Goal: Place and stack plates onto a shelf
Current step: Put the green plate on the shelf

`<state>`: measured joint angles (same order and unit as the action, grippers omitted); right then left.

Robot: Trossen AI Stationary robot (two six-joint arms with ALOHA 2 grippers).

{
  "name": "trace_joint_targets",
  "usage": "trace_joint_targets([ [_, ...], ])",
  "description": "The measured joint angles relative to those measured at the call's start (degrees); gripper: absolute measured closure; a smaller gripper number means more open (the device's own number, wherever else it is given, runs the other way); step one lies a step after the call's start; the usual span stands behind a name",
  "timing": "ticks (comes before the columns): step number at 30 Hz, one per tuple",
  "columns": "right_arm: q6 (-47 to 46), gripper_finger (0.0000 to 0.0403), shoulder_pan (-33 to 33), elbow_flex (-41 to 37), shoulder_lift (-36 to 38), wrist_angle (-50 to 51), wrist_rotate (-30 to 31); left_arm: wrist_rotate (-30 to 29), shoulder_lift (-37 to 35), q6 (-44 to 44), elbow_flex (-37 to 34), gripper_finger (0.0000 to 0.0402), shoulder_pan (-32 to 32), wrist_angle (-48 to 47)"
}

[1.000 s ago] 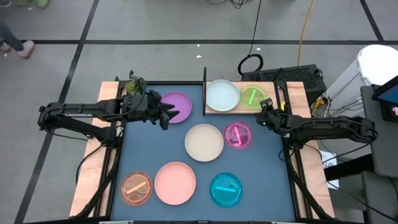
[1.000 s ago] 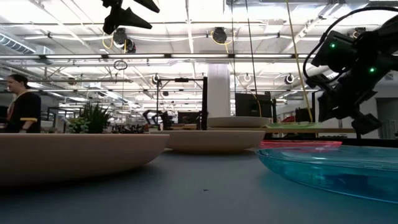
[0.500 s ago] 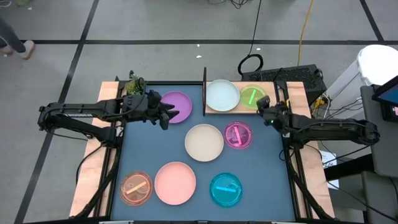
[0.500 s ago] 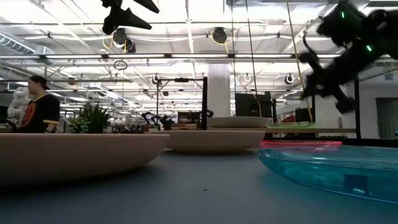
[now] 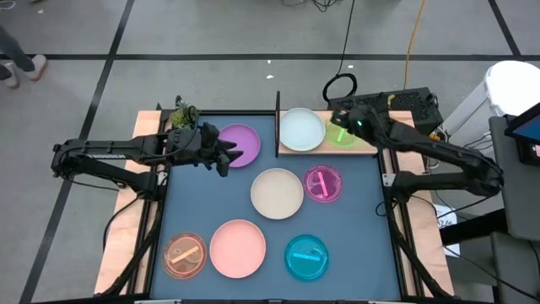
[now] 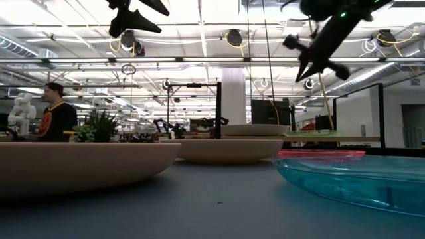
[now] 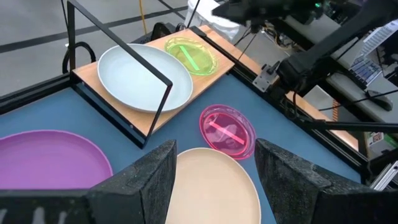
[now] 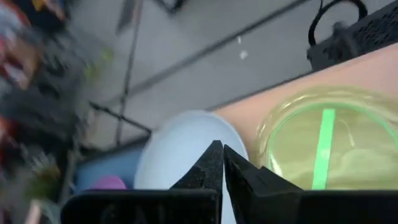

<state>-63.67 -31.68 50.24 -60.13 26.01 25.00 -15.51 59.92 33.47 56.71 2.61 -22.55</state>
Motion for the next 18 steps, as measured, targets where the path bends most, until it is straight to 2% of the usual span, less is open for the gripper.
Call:
trace_joint_targets([
  [6,9.15,0.0403,-8.93,5.60,-10.16,6.83,-11.77,0.07,0.02,0.51,0.00,0.0181,0.00,0.00],
  [10,15.88,0.0403,-12.85,8.10,-14.74,9.56,-14.49,0.09,0.02,1.42,0.00,0.0181,0.00,0.00],
  [18,21.67,0.0403,-16.68,8.48,-21.75,11.77,-19.70,0.09,0.02,1.51,0.00,0.0181,0.00,0.00],
])
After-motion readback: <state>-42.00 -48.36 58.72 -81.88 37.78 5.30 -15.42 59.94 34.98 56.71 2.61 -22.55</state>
